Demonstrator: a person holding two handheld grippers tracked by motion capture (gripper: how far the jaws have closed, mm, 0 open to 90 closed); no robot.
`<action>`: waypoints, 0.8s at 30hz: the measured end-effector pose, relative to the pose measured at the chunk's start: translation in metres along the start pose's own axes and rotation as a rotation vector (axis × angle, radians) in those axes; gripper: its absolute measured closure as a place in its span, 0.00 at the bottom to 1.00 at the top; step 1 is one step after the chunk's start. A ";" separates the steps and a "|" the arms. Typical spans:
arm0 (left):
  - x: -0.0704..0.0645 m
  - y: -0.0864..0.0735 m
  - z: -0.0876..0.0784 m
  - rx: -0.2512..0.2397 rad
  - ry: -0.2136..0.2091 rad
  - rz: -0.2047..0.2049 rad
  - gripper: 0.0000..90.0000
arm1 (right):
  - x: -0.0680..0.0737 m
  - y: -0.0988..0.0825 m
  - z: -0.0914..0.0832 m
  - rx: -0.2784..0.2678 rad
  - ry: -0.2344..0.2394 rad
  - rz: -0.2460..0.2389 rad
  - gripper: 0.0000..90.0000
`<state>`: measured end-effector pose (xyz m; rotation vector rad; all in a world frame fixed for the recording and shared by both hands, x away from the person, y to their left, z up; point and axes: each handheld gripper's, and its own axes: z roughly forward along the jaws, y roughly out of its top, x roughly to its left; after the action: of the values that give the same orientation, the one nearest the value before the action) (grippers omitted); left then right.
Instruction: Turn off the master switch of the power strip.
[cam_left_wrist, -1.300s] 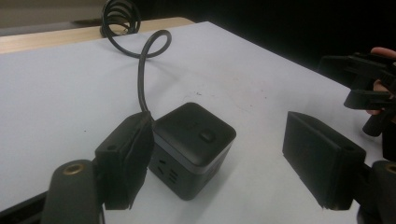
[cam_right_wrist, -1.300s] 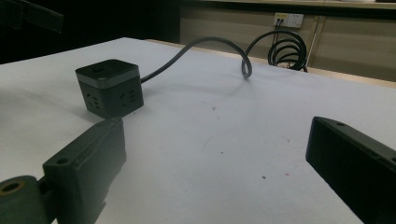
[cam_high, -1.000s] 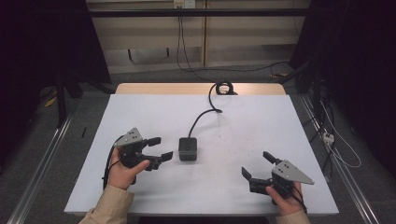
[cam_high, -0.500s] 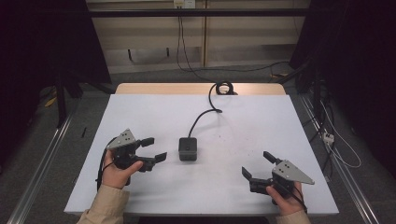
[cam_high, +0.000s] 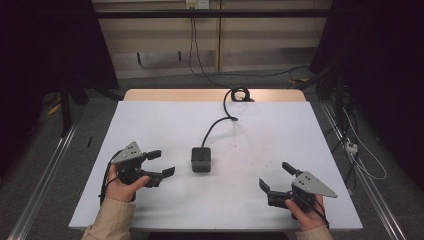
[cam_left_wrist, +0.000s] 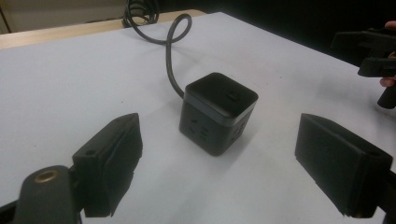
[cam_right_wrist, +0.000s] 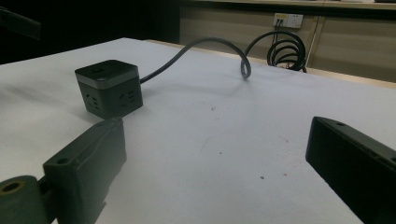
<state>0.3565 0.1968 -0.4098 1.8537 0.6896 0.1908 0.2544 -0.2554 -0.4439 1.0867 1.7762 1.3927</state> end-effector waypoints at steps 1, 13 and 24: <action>0.001 -0.001 -0.001 0.001 0.000 0.002 0.16 | 0.000 0.000 0.000 0.000 0.000 0.000 0.05; 0.005 -0.010 -0.010 0.003 0.011 -0.011 0.14 | 0.000 0.000 0.000 0.001 0.000 -0.003 0.05; 0.009 -0.017 -0.018 0.000 0.021 -0.013 0.14 | 0.000 0.000 0.000 0.002 -0.002 -0.001 0.05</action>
<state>0.3496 0.2201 -0.4194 1.8495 0.7160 0.2017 0.2547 -0.2551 -0.4442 1.0873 1.7769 1.3892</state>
